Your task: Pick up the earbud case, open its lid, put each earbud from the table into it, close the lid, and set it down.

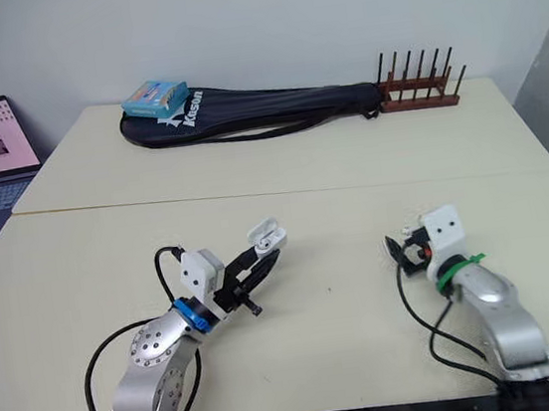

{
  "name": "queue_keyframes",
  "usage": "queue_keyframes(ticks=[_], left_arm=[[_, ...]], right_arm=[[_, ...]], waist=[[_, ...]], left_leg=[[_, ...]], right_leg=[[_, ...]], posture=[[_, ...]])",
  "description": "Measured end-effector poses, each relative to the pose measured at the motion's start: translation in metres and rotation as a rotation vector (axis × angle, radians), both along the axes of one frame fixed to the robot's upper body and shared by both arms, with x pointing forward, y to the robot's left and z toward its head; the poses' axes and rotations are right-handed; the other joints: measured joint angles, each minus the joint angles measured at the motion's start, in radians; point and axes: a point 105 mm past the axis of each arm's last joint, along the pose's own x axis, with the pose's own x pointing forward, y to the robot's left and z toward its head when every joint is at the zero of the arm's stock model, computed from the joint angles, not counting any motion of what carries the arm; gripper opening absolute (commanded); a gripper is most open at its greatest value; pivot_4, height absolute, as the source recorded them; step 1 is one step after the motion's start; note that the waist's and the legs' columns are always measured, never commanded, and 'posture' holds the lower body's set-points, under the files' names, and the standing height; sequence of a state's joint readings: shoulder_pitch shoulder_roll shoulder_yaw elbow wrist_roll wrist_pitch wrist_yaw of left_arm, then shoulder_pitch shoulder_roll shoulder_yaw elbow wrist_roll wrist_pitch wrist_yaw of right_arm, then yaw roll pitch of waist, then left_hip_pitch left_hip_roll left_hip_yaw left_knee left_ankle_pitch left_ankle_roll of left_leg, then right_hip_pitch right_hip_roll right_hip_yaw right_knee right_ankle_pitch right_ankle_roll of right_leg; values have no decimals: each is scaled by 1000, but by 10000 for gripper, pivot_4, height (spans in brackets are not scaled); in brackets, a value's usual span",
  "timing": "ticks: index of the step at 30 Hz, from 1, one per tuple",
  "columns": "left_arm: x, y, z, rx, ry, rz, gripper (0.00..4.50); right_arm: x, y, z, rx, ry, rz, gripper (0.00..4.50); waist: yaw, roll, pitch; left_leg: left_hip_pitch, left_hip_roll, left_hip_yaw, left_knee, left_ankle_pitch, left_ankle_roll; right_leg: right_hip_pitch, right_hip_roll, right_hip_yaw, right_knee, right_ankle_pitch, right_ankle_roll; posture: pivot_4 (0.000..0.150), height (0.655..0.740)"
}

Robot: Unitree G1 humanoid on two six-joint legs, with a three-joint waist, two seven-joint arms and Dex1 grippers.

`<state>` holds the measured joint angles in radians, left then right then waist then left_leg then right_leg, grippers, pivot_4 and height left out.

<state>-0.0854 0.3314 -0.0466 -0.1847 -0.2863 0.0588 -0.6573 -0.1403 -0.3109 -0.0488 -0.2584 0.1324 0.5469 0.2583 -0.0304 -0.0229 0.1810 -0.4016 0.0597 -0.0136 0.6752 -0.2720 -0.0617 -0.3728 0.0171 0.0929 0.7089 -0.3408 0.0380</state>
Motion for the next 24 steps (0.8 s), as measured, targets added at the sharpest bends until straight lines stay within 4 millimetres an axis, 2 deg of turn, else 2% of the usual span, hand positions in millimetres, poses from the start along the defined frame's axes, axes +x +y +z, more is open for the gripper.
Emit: queue_keyframes(ticks=[2, 8, 11, 21, 24], left_arm=[[0, -1, 0, 1, 0, -3, 7460], [1, -1, 1, 1, -2, 0, 7460], [1, -1, 0, 0, -1, 5, 7460], [0, -2, -1, -2, 4, 6, 7460], [0, -3, -2, 0, 6, 2, 7460]], right_arm=[[5, 0, -9, -11, 28, -51, 45000], [11, 3, -12, 10, 19, -146, 45000], [10, 6, -13, 17, 22, -175, 39394], [6, 23, -16, 120, 75, -201, 3948], [7, 22, -15, 121, 82, -194, 3842]], waist=[[1, 0, 0], [-1, 0, 0], [-2, 0, -1], [2, -1, -2], [2, -1, -2]], left_leg=[[0, 0, 0, 0, 0, 0], [1, 0, 0, 0, 0, 0], [2, 0, 0, 0, 0, 0], [1, 0, 0, 0, 0, 0], [1, 0, 0, 0, 0, 0]], right_leg=[[0, 0, 0, 0, 0, 0], [0, 0, 1, 2, 0, 0], [0, 0, 0, 3, 0, 0], [1, 0, -1, 2, 0, 0], [1, 0, -1, 2, 0, 0]], posture=[[1500, 7157], [1500, 7157], [1500, 7157], [1500, 7157], [1500, 7157]])
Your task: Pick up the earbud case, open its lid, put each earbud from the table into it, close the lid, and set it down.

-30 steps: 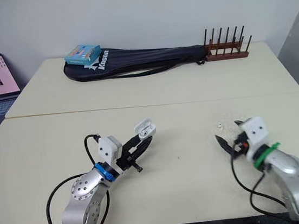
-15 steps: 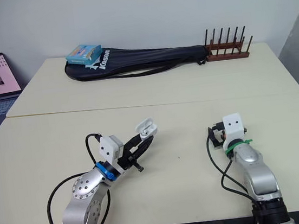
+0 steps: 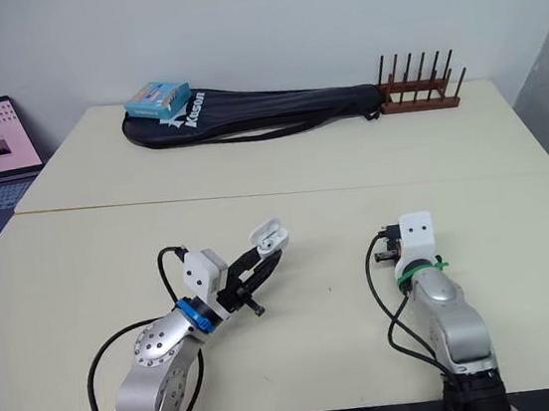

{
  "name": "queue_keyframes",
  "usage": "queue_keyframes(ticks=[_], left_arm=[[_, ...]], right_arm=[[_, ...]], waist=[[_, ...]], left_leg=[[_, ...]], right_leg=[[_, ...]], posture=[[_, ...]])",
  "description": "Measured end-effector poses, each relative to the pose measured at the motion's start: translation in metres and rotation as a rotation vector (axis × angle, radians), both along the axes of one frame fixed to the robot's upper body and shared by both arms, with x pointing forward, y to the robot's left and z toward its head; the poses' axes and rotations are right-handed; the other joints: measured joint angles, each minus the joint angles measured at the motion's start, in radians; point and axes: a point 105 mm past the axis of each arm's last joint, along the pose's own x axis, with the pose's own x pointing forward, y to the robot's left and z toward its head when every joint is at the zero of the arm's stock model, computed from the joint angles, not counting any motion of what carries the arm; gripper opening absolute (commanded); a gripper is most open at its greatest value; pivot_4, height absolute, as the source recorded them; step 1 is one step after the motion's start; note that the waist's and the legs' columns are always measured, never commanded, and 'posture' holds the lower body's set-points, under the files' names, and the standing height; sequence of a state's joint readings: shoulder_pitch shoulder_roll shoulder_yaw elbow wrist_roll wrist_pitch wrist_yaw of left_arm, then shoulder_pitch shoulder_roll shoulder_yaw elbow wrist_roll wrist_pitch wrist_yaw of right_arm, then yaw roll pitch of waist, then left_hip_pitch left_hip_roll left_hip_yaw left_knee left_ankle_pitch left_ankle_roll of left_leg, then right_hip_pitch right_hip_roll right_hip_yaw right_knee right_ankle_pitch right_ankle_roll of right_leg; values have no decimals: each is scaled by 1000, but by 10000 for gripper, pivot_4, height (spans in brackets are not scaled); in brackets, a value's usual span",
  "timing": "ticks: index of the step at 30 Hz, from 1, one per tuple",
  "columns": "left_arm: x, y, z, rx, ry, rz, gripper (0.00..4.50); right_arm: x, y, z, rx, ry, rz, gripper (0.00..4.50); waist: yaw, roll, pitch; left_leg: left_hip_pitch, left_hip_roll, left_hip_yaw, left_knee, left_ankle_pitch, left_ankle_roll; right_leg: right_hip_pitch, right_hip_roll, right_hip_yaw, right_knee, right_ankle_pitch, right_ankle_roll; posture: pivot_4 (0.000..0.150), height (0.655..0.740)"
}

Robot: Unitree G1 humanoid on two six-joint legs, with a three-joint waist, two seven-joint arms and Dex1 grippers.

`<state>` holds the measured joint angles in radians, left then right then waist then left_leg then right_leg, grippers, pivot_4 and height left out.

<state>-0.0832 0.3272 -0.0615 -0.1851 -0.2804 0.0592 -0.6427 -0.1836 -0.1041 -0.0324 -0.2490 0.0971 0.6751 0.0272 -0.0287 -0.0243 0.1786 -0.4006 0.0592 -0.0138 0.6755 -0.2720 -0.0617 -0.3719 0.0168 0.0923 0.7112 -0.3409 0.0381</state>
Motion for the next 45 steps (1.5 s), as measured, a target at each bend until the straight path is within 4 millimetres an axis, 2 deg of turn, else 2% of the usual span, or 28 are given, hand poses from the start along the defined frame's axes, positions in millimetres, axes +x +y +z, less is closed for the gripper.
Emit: queue_keyframes(ticks=[4, 6, 9, 14, 15, 16, 18, 22, 25, 29, 39, 45], left_arm=[[0, -1, -1, 5, 1, -1, 7460], [-1, -1, -2, 6, 3, 0, 7460], [-3, 0, -5, 9, 15, 3, 7460], [-9, -1, -9, 11, 30, -3, 7460], [-10, -1, -9, 10, 28, -6, 7460], [-11, -2, -8, 10, 26, -7, 7460], [-12, -2, -6, 10, 20, -9, 7460], [-17, -1, -13, 13, 50, -2, 7460], [-20, -1, -12, 11, 56, 6, 7460], [-23, 1, -16, 15, 73, 14, 7460], [-28, 1, -14, 17, 79, 24, 7460], [-28, 2, -13, 23, 81, 27, 7460]], right_arm=[[0, -7, 2, -33, 10, 45, 3842], [-3, -11, 4, -62, 25, 139, 3842], [-13, -12, 9, -142, 59, 379, 3841], [-50, -14, 30, -367, 105, 933, 3841], [-61, -18, 34, -463, 112, 1068, 3841], [-66, -21, 34, -509, 120, 1126, 3841], [-84, -39, 29, -650, 177, 1312, 3841], [-102, -63, 21, -739, 243, 1499, 3841], [-108, -74, 15, -768, 280, 1570, 3841], [-114, -77, 9, -766, 302, 1628, 3841], [-109, -80, 3, -799, 326, 1653, 3841], [-98, -79, 4, -808, 288, 1649, 24318]], waist=[[1, 0, 0], [1, 0, 0], [-3, 1, 1], [-3, 2, 4], [-3, 2, 4], [-3, 2, 4], [-3, 2, 4], [-4, 1, 4], [-4, 1, 4], [-3, 1, 4], [-3, 2, 4], [-4, 1, 4]], left_leg=[[0, 0, 0, 0, 0, 0], [-1, 0, 0, 0, 0, 0], [-1, 0, 0, 0, 0, 0], [-1, 0, 0, -1, 0, 1], [-1, 0, 0, 0, 0, 0], [-1, 0, 0, -1, 0, 0], [-1, 0, 0, 0, 0, 0], [0, 0, 1, 0, 0, 1], [1, 1, 0, 0, 0, 0], [1, 1, -1, 0, 0, 0], [2, 1, -2, 0, 0, 0], [7, 1, -1, 1, 0, 0]], right_leg=[[0, 0, 0, -1, 0, 0], [0, 0, 0, -1, 0, 0], [-1, 0, 1, -2, 0, 0], [-1, 1, -1, -3, 0, 0], [0, 1, -1, -3, 0, 0], [0, 1, -1, -3, 0, 0], [2, 0, -2, -6, 0, 0], [3, 0, 0, -7, 0, 0], [3, 0, 0, -7, 0, 0], [4, 0, 0, -7, 1, 0], [5, -1, 0, -7, 1, -1], [11, -1, 0, -8, 1, -1]], posture=[[1500, 7157], [1500, 7157], [1500, 7157], [1500, 7157], [1500, 7157], [1500, 7157], [1500, 7157], [1500, 7157], [1500, 7157], [1500, 7157], [1500, 7157], [1500, 7157]])
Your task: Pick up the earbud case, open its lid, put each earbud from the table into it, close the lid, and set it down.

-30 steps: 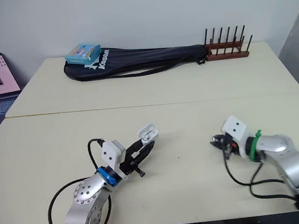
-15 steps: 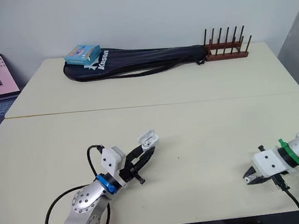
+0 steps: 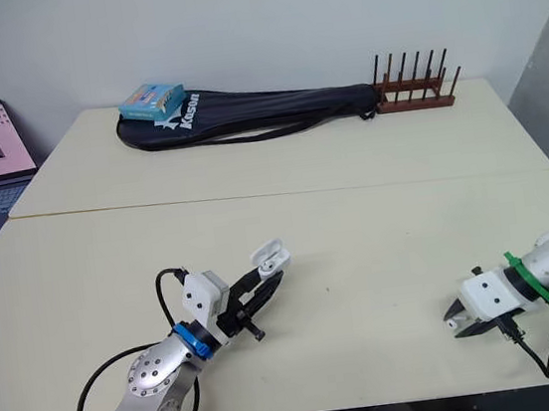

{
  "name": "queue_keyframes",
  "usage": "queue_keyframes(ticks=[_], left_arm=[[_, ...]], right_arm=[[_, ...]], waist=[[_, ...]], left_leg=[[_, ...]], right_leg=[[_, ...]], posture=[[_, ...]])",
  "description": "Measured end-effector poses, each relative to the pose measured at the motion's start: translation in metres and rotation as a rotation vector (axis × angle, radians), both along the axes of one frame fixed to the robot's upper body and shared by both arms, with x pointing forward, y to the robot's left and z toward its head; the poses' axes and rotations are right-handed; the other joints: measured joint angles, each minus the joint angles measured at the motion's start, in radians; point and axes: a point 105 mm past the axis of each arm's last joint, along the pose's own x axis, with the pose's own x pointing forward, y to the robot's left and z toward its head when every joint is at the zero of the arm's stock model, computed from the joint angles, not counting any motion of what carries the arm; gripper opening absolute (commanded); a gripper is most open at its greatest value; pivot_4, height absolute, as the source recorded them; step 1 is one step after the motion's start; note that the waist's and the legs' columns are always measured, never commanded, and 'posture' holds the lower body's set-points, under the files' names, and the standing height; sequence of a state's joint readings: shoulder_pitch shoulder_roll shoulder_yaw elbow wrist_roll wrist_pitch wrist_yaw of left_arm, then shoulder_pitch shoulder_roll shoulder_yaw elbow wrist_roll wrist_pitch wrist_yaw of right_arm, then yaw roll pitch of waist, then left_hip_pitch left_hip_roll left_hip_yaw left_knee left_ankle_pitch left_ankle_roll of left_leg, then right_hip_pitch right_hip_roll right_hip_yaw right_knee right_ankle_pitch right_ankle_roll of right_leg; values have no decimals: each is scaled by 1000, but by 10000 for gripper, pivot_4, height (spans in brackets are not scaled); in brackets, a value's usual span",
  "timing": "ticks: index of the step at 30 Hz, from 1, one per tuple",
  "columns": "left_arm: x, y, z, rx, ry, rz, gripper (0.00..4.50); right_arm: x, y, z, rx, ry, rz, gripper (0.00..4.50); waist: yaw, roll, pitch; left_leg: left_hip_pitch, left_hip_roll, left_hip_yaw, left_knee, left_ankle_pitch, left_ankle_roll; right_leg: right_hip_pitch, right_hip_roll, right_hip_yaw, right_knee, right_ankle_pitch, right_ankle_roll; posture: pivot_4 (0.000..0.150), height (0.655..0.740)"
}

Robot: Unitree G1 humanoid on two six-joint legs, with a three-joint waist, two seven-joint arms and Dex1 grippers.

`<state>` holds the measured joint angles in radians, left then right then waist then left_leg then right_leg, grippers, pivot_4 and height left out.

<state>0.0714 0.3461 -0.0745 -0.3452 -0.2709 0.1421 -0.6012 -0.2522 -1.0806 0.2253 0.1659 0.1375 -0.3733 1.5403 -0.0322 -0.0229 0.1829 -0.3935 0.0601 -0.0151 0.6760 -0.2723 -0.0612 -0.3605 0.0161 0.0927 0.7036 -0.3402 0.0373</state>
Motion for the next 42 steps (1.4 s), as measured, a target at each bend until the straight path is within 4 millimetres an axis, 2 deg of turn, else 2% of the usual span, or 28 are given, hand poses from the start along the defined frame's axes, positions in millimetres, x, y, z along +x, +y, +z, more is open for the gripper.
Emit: queue_keyframes(ticks=[1, 8, 13, 17, 20, 23, 29, 40, 42], left_arm=[[0, 0, 0, 1, 2, 0, 7460], [-1, 0, -2, 1, 11, 1, 7460], [-1, -1, -2, 0, 11, -4, 7460], [-1, -2, -2, -1, 12, -7, 7460], [-2, -3, -2, -2, 13, -11, 7460], [-2, -8, -3, -11, 14, -26, 7460], [-3, -10, -3, -12, 16, -32, 7460], [-3, -10, -3, -11, 16, -31, 7460], [-3, -10, -3, -12, 16, -31, 7460]], right_arm=[[1, 0, 0, 1, -9, 8, 27833], [1, 0, 3, 6, -30, 27, 27952], [-1, 3, 28, 0, -80, 38, 27952], [-13, -6, 34, -138, -70, 53, 27952], [-11, -8, 36, -277, -105, 21, 27952], [-9, 0, 37, -341, -140, -27, 27952], [-8, 13, 23, -342, -128, -70, 27952], [-3, 18, 14, -366, -126, -56, 27952], [-2, 19, 14, -371, -122, -51, 24197]], waist=[[0, 0, 0], [2, 1, 1], [3, 5, 2], [4, 6, 3], [3, 7, 3], [2, 7, 3], [3, 7, 3], [3, 7, 3], [3, 7, 3]], left_leg=[[1, 0, 0, 0, 0, 0], [2, 1, -3, 0, 0, 0], [2, 1, -4, 0, 0, 0], [2, 1, -6, -1, 0, 0], [2, 1, -7, -1, 0, 0], [2, 0, -7, -1, 0, 0], [2, 0, -7, 0, 0, 0], [2, 0, -6, 0, 0, 0], [2, 0, -6, 0, 0, 0]], right_leg=[[2, 0, 0, -1, 0, 0], [7, -2, -2, -6, 0, 0], [7, -2, -3, -6, 0, 0], [7, -2, -4, -6, 0, 0], [7, -2, -3, -6, 0, 0], [7, -1, -3, -6, 0, 0], [7, -1, -3, -6, 0, 0], [7, -1, -4, -6, 0, 0], [7, -1, -4, -6, 0, 0]], posture=[[1500, 7157], [1500, 7157], [1500, 7157], [1500, 7157], [1500, 7157], [1500, 7157], [1500, 7157], [1500, 7157], [1500, 7157]])
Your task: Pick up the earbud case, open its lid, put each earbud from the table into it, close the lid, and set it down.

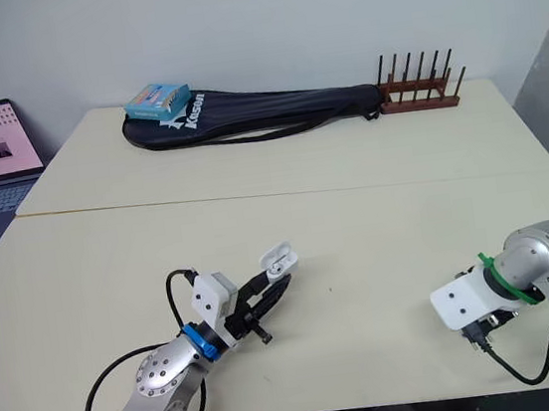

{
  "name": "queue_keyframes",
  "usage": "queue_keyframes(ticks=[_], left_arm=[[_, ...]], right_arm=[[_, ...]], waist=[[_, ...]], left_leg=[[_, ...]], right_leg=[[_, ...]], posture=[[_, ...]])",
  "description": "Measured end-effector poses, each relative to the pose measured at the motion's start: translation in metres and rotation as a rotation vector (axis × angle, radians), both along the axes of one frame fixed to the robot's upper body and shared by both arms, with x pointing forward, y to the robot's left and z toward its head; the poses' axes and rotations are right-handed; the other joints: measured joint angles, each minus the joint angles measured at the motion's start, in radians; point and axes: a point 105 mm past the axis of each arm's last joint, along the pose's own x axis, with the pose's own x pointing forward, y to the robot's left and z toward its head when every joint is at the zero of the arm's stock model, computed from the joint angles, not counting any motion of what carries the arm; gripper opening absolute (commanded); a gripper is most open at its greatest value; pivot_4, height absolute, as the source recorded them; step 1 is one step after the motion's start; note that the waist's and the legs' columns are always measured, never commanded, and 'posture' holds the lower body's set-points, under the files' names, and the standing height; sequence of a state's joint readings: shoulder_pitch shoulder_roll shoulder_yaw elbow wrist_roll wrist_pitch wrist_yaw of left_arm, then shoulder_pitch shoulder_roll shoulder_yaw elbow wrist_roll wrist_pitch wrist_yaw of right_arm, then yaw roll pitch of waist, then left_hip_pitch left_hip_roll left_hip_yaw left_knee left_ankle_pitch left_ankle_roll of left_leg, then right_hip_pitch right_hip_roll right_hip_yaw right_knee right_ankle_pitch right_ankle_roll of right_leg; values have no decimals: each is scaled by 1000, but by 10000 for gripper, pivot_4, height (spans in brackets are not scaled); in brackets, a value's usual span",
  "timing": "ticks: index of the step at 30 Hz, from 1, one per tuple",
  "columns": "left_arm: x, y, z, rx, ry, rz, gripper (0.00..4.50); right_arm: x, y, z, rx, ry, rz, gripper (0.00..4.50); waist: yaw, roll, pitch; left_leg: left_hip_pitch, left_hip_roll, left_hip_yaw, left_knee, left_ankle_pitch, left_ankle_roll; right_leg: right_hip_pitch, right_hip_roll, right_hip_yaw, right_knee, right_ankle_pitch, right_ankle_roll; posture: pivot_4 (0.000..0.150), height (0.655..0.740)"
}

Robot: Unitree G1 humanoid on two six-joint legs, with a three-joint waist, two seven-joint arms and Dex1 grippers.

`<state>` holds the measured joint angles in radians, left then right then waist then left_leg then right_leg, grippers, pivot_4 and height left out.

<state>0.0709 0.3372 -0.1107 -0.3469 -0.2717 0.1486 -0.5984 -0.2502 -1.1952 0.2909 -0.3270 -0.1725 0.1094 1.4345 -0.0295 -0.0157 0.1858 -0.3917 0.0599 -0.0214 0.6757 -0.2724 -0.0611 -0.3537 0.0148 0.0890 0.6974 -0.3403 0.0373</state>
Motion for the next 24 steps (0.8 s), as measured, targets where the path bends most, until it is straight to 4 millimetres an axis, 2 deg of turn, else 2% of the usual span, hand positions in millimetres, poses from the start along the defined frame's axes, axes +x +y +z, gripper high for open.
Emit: queue_keyframes(ticks=[2, 6, 7, 13, 17, 19, 24], left_arm=[[0, 0, 0, 0, 0, 0, 7460], [0, 0, 0, 0, 0, 1, 7460], [0, 0, 0, 0, 0, 1, 7460], [0, 0, 0, 0, -2, 0, 7460], [1, -1, 2, 0, -9, -4, 7460], [3, -2, 4, -1, -17, -7, 7460], [5, -5, 11, -23, -35, -22, 7460]], right_arm=[[0, 0, 0, -2, 4, 2, 18998], [0, 1, -1, -1, 2, 9, 4478], [0, 1, -1, -1, 2, 11, 3353], [0, 2, 0, 4, 0, 15, 3398], [6, 13, 5, 71, -14, 11, 3398], [14, 27, 19, 170, -43, -10, 3398], [30, 70, 67, 547, -77, -115, 3398]], waist=[[0, 0, 0], [-1, 0, 0], [-1, 0, 0], [-1, 0, 0], [-3, 0, 0], [-3, 0, 0], [-1, -1, 0]], left_leg=[[0, 0, 0, 0, 0, 0], [0, 0, 0, 0, 0, 0], [0, 0, 0, 0, 0, 0], [0, 0, 0, 0, 0, 0], [1, 0, 0, 0, 0, 0], [0, 0, -1, 0, 0, 0], [-2, 0, -2, 0, 0, 0]], right_leg=[[0, 0, 0, 0, 0, 0], [0, 0, 0, 0, 0, 0], [0, 0, 0, 0, 0, 0], [0, 0, 0, 0, 0, 0], [0, 1, 0, 0, 0, 0], [0, 1, 0, 0, 0, 0], [0, 1, -2, 0, 0, 0]], posture=[[1500, 7157], [1500, 7157], [1500, 7157], [1500, 7157], [1500, 7157], [1500, 7157], [1500, 7157]])
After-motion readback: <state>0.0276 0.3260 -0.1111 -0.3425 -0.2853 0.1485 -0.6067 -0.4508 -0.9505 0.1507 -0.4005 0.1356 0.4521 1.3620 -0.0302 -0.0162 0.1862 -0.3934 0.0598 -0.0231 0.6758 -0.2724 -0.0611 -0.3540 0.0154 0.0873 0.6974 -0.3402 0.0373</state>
